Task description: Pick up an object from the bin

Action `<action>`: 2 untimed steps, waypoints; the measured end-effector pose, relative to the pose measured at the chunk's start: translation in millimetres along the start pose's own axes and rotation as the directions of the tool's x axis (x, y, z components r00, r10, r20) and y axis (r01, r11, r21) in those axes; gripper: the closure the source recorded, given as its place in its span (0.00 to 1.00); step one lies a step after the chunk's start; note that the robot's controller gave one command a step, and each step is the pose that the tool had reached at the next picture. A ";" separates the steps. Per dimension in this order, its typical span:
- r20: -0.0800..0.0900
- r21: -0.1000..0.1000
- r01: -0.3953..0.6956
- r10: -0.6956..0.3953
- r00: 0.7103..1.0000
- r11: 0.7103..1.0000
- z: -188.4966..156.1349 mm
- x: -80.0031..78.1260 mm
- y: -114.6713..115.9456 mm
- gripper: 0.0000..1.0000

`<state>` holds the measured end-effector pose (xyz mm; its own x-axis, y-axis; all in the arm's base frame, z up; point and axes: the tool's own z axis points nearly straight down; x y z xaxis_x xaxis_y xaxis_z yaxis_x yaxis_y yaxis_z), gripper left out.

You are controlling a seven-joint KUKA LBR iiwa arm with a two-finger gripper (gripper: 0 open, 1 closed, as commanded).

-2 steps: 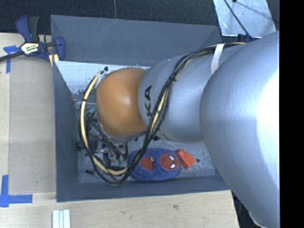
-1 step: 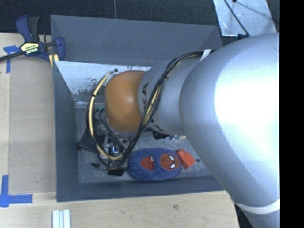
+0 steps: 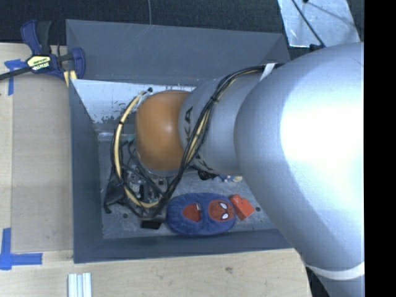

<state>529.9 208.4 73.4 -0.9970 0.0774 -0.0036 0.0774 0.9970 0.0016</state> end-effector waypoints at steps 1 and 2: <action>0.007 -0.002 0.057 -0.057 0.998 0.998 -68.6 -15.6 1.2 1.00; -0.001 0.000 0.069 -0.069 0.998 0.998 -107.1 20.0 5.7 1.00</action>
Offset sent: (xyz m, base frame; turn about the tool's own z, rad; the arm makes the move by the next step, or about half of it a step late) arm 0.0123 -0.0005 0.0639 -0.0566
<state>510.0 215.6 180.5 -1.0000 0.0083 -0.0032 0.0083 1.0000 0.0015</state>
